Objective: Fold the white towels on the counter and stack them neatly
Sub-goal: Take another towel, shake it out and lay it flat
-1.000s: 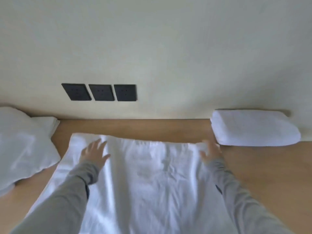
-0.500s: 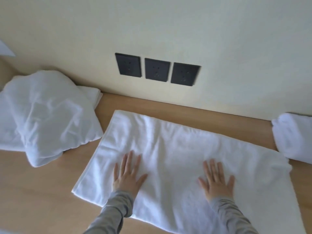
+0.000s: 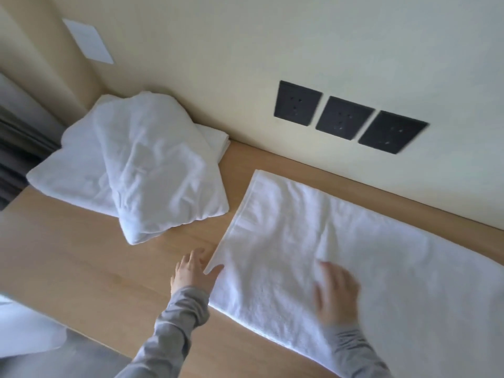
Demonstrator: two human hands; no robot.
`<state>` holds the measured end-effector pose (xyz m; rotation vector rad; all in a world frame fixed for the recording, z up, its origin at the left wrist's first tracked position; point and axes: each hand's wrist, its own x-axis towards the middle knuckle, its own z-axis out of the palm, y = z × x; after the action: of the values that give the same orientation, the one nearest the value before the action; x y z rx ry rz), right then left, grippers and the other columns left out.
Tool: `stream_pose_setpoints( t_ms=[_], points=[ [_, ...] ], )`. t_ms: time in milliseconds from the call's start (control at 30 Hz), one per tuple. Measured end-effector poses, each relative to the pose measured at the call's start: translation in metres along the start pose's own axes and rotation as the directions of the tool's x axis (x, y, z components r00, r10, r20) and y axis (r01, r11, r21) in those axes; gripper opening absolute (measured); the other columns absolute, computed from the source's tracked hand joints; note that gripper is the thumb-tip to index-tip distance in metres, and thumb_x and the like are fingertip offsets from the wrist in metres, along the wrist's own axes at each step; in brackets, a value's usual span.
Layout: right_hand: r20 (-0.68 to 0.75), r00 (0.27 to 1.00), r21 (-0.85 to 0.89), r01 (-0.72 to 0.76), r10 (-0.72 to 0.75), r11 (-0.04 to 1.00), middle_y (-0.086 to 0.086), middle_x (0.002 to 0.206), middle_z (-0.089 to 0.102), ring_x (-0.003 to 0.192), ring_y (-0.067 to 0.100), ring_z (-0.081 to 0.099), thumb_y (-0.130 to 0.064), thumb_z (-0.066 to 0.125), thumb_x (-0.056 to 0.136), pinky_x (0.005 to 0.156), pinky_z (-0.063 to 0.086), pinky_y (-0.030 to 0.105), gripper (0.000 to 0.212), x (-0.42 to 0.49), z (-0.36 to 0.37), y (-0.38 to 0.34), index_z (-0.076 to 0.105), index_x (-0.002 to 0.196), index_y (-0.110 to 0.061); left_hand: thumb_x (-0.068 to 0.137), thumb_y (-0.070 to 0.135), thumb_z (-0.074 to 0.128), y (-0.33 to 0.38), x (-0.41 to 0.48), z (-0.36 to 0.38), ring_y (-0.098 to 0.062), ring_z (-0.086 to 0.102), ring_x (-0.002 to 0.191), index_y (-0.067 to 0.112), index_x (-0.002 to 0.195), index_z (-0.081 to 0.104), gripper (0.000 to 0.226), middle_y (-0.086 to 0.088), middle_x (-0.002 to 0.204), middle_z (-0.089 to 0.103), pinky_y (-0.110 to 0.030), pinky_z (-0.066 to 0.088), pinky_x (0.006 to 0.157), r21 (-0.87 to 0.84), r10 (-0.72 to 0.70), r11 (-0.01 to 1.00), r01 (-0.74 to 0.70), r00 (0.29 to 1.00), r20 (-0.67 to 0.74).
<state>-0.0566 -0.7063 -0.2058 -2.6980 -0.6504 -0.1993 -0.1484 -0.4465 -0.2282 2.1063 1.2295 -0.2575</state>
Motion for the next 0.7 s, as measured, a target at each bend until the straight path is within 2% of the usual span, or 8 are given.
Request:
stream_pose_setpoints(
  t_ms=[133, 200, 300, 400, 433, 500, 600, 700],
  points=[
    [0.243, 0.892, 0.128, 0.361, -0.382, 0.924, -0.003, 0.091, 0.061, 0.082, 0.015, 0.053, -0.041, 0.048, 0.08, 0.073, 0.039, 0.027, 0.031, -0.007, 0.035, -0.115, 0.06, 0.098, -0.019, 0.074, 0.03, 0.073, -0.011, 0.002, -0.018, -0.016, 0.056, 0.076, 0.023, 0.087, 0.057, 0.021, 0.01, 0.074, 0.058, -0.017, 0.038, 0.061, -0.05, -0.073, 0.995, 0.085, 0.976, 0.203],
    [0.402, 0.828, 0.105, 0.382, -0.391, 0.918, -0.008, 0.093, 0.06, 0.081, 0.011, 0.057, -0.061, 0.058, 0.071, 0.072, 0.049, 0.024, 0.049, -0.013, 0.046, -0.146, 0.06, 0.102, -0.022, 0.074, 0.026, 0.073, -0.014, 0.003, -0.022, -0.014, 0.058, 0.065, 0.024, 0.075, 0.058, 0.016, 0.007, 0.07, 0.062, -0.016, 0.041, 0.056, -0.132, -0.098, 0.982, 0.134, 0.964, 0.246],
    [0.466, 0.843, 0.093, 0.255, -0.268, 0.962, -0.008, 0.093, 0.063, 0.08, 0.011, 0.061, -0.067, 0.072, 0.052, 0.069, 0.053, 0.024, 0.074, -0.012, 0.055, -0.161, 0.064, 0.109, -0.019, 0.078, 0.011, 0.073, -0.01, 0.002, -0.024, -0.019, 0.058, 0.049, 0.01, 0.075, 0.06, 0.013, -0.006, 0.06, 0.063, -0.026, 0.051, 0.055, -0.403, -0.099, 0.881, 0.246, 0.931, 0.352],
    [0.292, 0.914, 0.206, 0.228, -0.282, 0.952, -0.007, 0.081, 0.065, 0.07, 0.013, 0.062, -0.028, 0.085, 0.056, 0.065, 0.049, 0.02, 0.041, -0.007, 0.063, -0.152, 0.069, 0.092, -0.016, 0.076, -0.01, 0.068, 0.0, 0.001, -0.029, -0.018, 0.056, 0.041, 0.001, 0.07, 0.059, 0.015, -0.01, 0.049, 0.06, -0.026, 0.052, 0.046, -0.583, -0.022, 0.75, 0.313, 0.892, 0.452],
    [0.254, 0.929, 0.304, 0.189, -0.271, 0.934, -0.005, 0.076, 0.065, 0.067, 0.015, 0.061, -0.011, 0.083, 0.06, 0.064, 0.049, 0.021, 0.028, -0.006, 0.066, -0.146, 0.069, 0.084, -0.014, 0.077, -0.008, 0.069, 0.003, 0.002, -0.029, -0.019, 0.057, 0.043, 0.003, 0.07, 0.06, 0.015, -0.01, 0.052, 0.061, -0.028, 0.053, 0.049, -0.566, -0.017, 0.773, 0.287, 0.901, 0.433],
    [0.284, 0.955, 0.497, -0.071, -0.085, 0.865, -0.001, 0.063, 0.058, 0.06, 0.016, 0.054, 0.004, 0.07, 0.072, 0.06, 0.045, 0.025, 0.017, -0.002, 0.064, -0.136, 0.064, 0.067, -0.011, 0.081, 0.003, 0.067, 0.006, 0.004, -0.028, -0.021, 0.058, 0.052, 0.011, 0.073, 0.063, 0.012, -0.007, 0.06, 0.063, -0.034, 0.056, 0.062, -0.487, -0.051, 0.848, 0.208, 0.947, 0.317],
    [0.463, 0.868, 0.639, -0.466, 0.179, 0.612, -0.012, 0.052, 0.03, 0.053, 0.008, 0.031, -0.01, 0.063, 0.085, 0.053, 0.03, 0.026, 0.041, 0.01, 0.051, -0.12, 0.039, 0.053, -0.019, 0.085, 0.018, 0.06, 0.005, 0.004, -0.026, -0.022, 0.055, 0.067, 0.016, 0.085, 0.064, 0.005, -0.004, 0.075, 0.064, -0.031, 0.052, 0.074, -0.358, -0.096, 0.92, 0.157, 0.979, 0.182],
    [0.472, 0.868, 0.714, -0.478, 0.153, 0.511, -0.012, 0.045, 0.03, 0.049, 0.003, 0.03, -0.015, 0.063, 0.087, 0.049, 0.028, 0.021, 0.046, 0.035, 0.022, -0.093, 0.039, 0.048, -0.021, 0.089, 0.024, 0.051, 0.005, 0.006, -0.018, -0.026, 0.055, 0.076, 0.011, 0.089, 0.063, 0.018, -0.008, 0.084, 0.064, -0.035, 0.052, 0.081, -0.269, -0.085, 0.949, 0.166, 0.954, 0.287]
  ],
)
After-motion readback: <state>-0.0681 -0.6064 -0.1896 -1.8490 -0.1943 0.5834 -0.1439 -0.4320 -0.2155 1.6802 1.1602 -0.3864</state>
